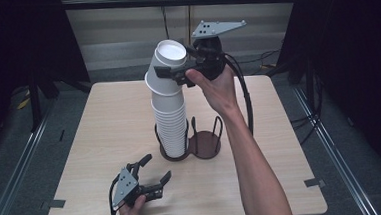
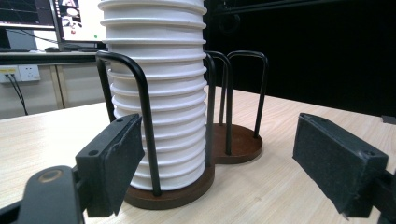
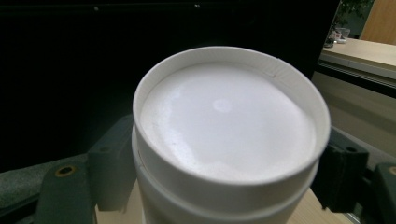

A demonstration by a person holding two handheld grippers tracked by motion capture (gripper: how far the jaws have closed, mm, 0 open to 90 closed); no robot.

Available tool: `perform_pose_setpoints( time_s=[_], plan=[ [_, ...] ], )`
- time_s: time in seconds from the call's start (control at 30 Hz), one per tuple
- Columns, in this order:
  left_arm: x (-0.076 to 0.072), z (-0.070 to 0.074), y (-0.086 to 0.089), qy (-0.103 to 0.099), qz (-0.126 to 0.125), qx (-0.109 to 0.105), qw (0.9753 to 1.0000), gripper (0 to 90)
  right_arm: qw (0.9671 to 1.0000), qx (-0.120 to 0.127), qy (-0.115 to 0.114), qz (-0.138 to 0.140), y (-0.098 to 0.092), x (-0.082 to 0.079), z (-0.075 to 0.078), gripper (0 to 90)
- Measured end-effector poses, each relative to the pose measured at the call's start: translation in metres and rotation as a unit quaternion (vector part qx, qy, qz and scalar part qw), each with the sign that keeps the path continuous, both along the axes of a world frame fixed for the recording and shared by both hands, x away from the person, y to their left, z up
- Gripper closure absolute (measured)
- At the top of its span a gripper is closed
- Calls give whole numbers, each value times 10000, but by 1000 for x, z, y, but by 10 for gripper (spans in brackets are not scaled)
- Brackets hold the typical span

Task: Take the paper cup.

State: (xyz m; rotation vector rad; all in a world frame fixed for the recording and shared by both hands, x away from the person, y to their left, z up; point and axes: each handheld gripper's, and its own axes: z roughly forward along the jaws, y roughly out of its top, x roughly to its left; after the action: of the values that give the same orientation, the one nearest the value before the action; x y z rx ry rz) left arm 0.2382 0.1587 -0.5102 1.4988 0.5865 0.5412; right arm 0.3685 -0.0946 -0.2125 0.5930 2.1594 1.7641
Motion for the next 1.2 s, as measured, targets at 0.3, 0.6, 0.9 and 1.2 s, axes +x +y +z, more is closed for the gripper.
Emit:
perform_pose_setpoints(
  time_s=[0.3,0.6,0.9,1.2],
  plan=[
    [0,0,0,-7,-11,28,10000,161,9995,291,-98,3,-6,-3,2,216],
    [1,0,1,-11,-54,39,10000,161,9984,546,-157,-14,-17,-4,3,216],
    [0,0,0,-2,-57,19,10000,161,9975,647,-272,6,-26,-10,7,216],
    [0,0,0,-5,-54,19,10000,160,9969,739,-240,-84,-41,-16,7,216]
  ],
)
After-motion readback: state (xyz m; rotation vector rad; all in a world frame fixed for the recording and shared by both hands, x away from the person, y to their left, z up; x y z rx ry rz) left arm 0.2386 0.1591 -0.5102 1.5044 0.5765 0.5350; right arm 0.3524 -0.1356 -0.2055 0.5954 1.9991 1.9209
